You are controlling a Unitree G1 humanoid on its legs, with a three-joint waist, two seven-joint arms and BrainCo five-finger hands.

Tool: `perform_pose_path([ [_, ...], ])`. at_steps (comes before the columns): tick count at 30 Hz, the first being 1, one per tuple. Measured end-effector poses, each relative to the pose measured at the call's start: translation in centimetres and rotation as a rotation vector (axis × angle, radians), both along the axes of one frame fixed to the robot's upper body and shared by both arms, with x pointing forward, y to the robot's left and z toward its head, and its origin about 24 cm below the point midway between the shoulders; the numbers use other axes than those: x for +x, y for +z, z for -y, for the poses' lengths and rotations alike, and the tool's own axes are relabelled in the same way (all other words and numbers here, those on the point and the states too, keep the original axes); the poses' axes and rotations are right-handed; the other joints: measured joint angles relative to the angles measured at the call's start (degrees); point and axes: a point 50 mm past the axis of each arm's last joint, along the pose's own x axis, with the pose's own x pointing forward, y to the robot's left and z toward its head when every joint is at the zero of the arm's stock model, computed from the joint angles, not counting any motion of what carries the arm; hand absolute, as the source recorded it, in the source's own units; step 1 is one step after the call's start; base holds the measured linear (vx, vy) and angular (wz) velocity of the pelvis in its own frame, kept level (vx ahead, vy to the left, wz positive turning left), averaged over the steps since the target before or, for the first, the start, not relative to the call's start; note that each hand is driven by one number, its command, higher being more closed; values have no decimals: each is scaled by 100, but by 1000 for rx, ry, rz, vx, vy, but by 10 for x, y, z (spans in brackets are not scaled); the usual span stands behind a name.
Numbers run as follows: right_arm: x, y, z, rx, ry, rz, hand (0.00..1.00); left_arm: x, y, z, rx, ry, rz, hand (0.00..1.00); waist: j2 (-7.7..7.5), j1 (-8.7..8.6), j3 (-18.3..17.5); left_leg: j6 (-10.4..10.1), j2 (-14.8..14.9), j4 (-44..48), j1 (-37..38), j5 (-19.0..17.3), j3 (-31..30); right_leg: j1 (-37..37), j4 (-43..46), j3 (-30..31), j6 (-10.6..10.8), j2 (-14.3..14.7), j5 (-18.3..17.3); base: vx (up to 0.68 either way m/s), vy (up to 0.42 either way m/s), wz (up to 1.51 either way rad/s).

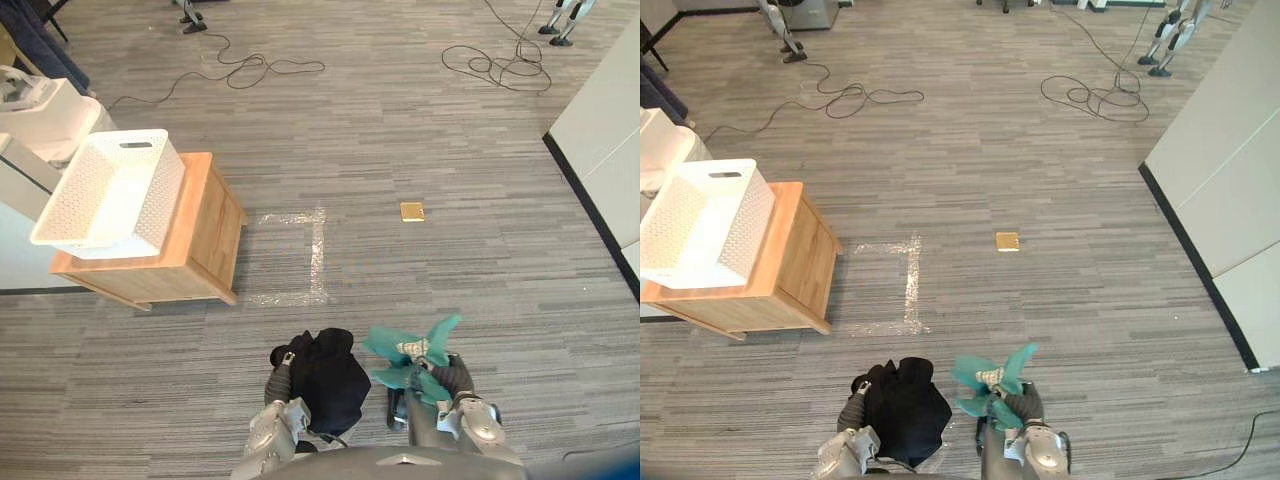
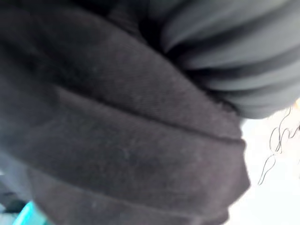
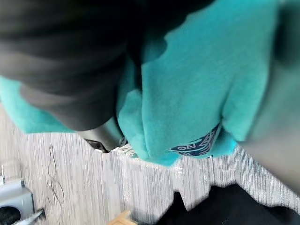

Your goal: Tidy the bed and pick cloth on bed and put in laundry

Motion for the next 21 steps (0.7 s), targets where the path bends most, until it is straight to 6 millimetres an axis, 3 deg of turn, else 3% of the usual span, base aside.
perform_pose_path([
  [2, -3, -2, 2, -3, 3, -15, 100, -1, 0, 6, -15, 4, 0, 100, 73, 3, 66, 30, 167, 843, -349, 14, -61, 222, -178, -173, -10, 65, -118, 133, -242, 19],
  [4, -4, -2, 2, -2, 8, -15, 100, -4, 0, 7, -23, 12, -4, 100, 164, 14, 97, 413, 449, 2262, -1084, 310, -301, 663, -614, -330, 36, 158, -41, 132, -157, 28],
  [5, -6, -3, 2, -3, 17, -20, 100, -6, 0, 9, -30, 18, -5, 100, 182, 3, 138, 357, 575, 3325, -1461, 811, -448, 991, -763, -369, -75, 282, -152, 134, -157, 16],
  [7, -8, -4, 3, -17, 40, -28, 100, -13, -2, 9, -38, 33, -23, 100, 276, 102, 166, 448, 884, 4070, -1675, 1526, -313, 1529, -1206, -426, -143, 460, -188, 270, -176, -1],
  [10, -8, -3, 9, -38, 39, -30, 100, -13, 1, 13, -52, 31, -8, 100, 268, 132, 178, 482, 907, 4976, -2220, 747, 345, 1892, -1543, -278, -405, 401, -180, 264, -113, 7],
  [12, -9, -4, 8, -36, 40, -38, 100, -10, 4, 13, -54, 33, 12, 100, 245, 189, 204, 425, 498, 4475, -2414, 133, 716, 2271, -1828, -287, -443, 294, -205, 287, -52, 11],
  [15, -10, -5, 7, -36, 42, -44, 100, -13, 6, 13, -62, 31, 20, 100, 227, 194, 213, 424, -97, 2884, -2413, -23, 1020, 2694, -2007, -496, -359, 153, -241, 296, 43, 17],
  [16, -9, -5, 8, -38, 39, -45, 100, -11, 6, 14, -64, 26, 27, 100, 202, 204, 228, 427, -311, 2258, -2408, 46, 1085, 2831, -2043, -550, -308, 108, -273, 361, 112, 30],
  [17, -7, -5, 10, -39, 29, -41, 100, -11, 7, 14, -67, 22, 32, 100, 146, 210, 259, 464, -644, 1318, -2411, 373, 1125, 2984, -2123, -637, -231, 9, -319, 371, 128, 25],
  [18, -7, -5, 11, -41, 21, -41, 100, -10, 8, 14, -66, 21, 36, 100, 136, 222, 265, 509, -763, 906, -2412, 587, 1133, 3050, -2155, -656, -167, -21, -353, 363, 160, 18],
  [19, -8, -6, 14, -44, 9, -45, 100, -10, 7, 14, -65, 23, 35, 100, 146, 277, 260, 599, -870, 315, -2455, 1054, 1176, 3186, -2239, -674, -11, -34, -449, 365, 185, 5],
  [20, -8, -6, 14, -47, 5, -46, 100, -11, 7, 14, -65, 24, 33, 100, 162, 324, 246, 959, -830, 289, -2488, 1486, 1317, 3349, -2300, -674, 128, -14, -550, 380, 192, 4],
  [21, -8, -7, 13, -43, 3, -52, 100, -10, 9, 13, -62, 24, 38, 100, 140, 336, 229, 1237, -907, 306, -2455, 1443, 1386, 3421, -2316, -670, 168, -69, -574, 469, 227, 14],
])
